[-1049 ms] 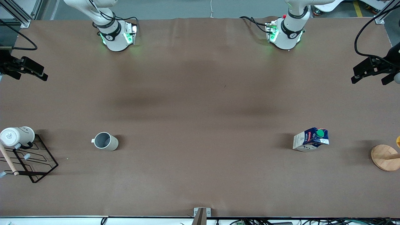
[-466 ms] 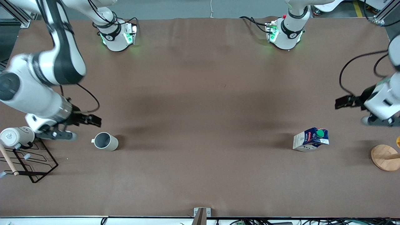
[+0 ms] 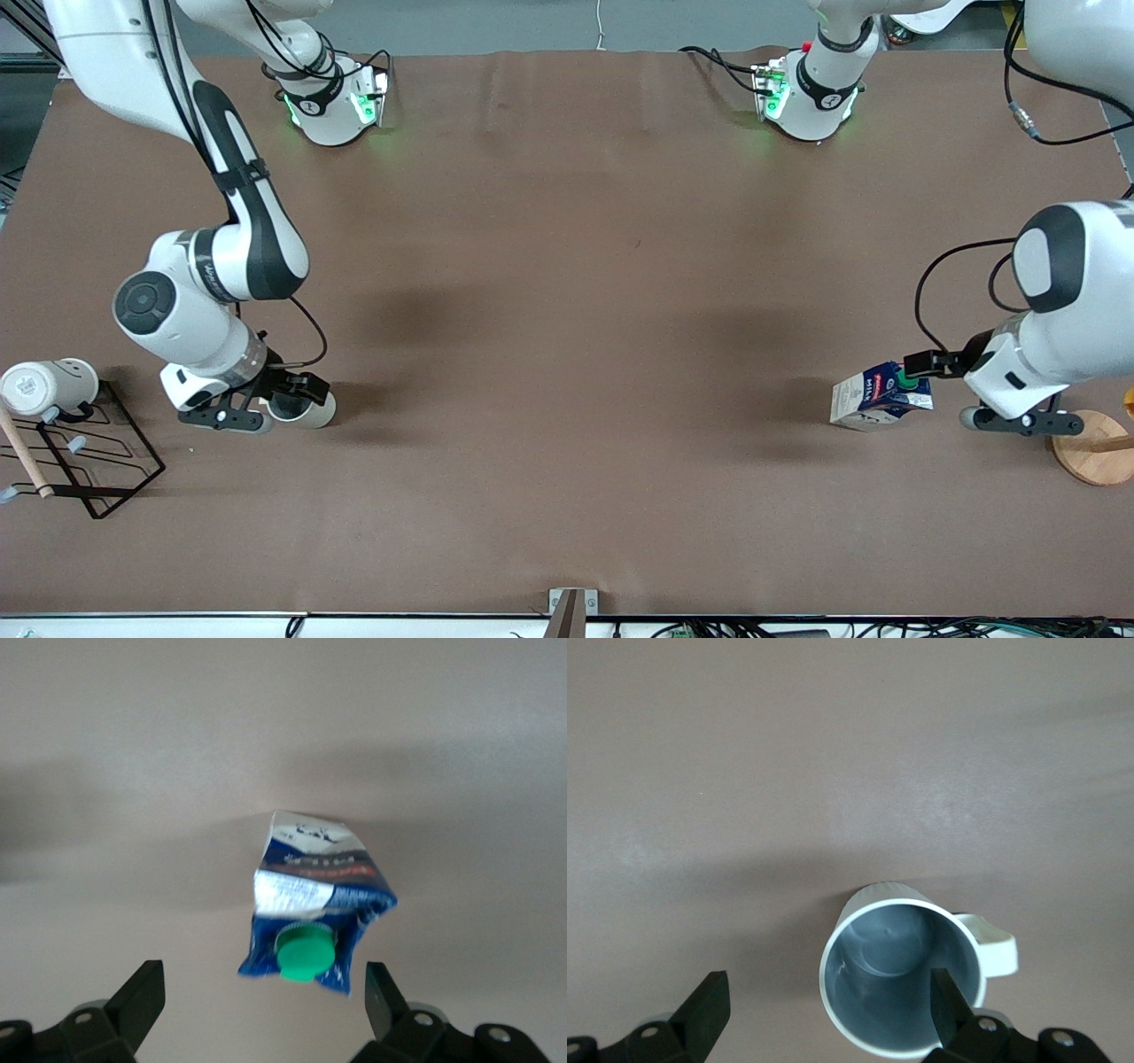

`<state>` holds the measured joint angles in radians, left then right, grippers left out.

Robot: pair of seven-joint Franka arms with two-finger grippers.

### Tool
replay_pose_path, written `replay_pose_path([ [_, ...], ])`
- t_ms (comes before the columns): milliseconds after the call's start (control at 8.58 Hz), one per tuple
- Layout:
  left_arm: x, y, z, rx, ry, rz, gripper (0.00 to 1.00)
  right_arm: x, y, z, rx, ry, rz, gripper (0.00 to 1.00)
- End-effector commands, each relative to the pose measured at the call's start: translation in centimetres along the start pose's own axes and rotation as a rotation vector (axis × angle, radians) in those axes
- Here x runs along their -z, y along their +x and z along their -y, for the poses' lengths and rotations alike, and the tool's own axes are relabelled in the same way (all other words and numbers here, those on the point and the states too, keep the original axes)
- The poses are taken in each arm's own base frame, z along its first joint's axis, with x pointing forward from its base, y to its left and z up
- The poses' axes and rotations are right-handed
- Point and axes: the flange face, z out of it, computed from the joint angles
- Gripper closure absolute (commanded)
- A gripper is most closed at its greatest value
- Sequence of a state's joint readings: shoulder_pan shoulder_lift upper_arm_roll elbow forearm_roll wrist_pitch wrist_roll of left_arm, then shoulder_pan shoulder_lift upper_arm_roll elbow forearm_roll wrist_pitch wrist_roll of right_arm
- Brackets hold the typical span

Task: Place milk next to cup
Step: 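Reach the left gripper to the milk carton while the right gripper reaches the mug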

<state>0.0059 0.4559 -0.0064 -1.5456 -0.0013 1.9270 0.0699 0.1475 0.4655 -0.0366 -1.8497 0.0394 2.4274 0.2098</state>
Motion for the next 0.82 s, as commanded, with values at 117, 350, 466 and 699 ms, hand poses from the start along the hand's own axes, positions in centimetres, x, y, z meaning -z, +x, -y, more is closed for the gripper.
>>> replay_pose_path([
  [117,-2.2,0.6,-0.7,0.020,-0.034,-0.030,0.00,-1.3,-0.1,1.0,-0.010,0.014,-0.037,0.00],
  [350,-4.1,0.3,-1.0,0.016,-0.032,-0.044,0.00,-2.8,-0.4,0.8,-0.010,0.007,-0.017,0.00],
  [466,-4.7,0.2,-1.2,0.014,-0.032,-0.046,0.00,-3.1,-0.5,0.8,-0.010,0.005,-0.011,0.00],
  [699,-4.9,0.1,-1.3,0.014,-0.033,-0.046,0.13,-3.2,-0.5,0.9,-0.010,0.005,-0.008,0.09],
])
